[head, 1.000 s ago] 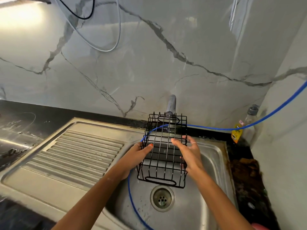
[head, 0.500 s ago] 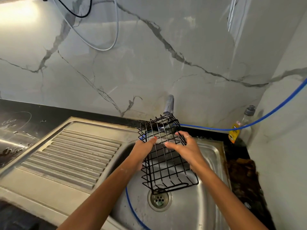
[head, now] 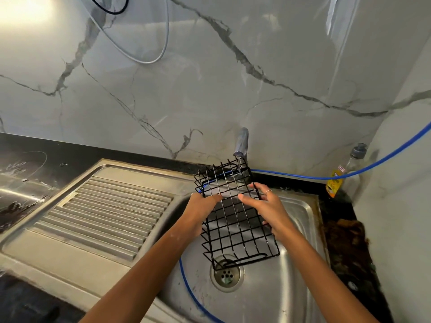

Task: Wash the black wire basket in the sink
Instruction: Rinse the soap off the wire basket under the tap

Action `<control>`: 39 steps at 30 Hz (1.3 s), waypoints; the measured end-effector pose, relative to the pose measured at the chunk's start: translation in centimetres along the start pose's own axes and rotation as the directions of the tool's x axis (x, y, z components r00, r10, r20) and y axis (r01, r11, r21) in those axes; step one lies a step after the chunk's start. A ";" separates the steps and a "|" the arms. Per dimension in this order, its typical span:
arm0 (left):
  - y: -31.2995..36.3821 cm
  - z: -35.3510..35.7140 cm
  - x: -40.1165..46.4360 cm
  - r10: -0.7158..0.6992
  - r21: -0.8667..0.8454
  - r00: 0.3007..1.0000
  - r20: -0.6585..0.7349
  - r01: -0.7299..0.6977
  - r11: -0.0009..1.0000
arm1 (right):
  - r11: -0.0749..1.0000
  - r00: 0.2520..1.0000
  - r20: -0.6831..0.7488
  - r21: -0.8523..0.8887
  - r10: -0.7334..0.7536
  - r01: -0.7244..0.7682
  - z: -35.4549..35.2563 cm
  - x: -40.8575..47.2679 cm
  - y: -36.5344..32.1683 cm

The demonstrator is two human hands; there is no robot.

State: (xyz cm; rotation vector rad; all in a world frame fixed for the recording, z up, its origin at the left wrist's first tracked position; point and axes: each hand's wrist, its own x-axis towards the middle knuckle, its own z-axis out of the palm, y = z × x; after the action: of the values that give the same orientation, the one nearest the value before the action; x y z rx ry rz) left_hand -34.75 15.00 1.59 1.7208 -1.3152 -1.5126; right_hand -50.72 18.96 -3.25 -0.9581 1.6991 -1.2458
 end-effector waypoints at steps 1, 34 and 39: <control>0.1 0.1 -0.1 0.002 0.009 1.000 0.015 -0.002 1.000 | 1.000 1.000 -0.001 0.010 0.004 -0.004 -0.3 -0.2 0.1; 3.9 1.2 -0.3 -0.145 0.064 0.963 0.225 0.134 0.989 | 0.697 0.999 -0.039 -0.716 0.000 -0.028 2.3 0.8 -5.1; 4.5 0.3 1.0 -0.197 -0.124 0.906 0.374 0.260 0.958 | 0.319 0.968 0.119 -0.929 -0.221 0.187 3.7 -2.2 -6.1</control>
State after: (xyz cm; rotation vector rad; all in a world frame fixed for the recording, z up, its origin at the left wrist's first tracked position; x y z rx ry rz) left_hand -36.58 12.33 4.90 1.5832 -1.1330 -2.0915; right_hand -45.75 18.23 2.35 -1.8833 2.4081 -0.2245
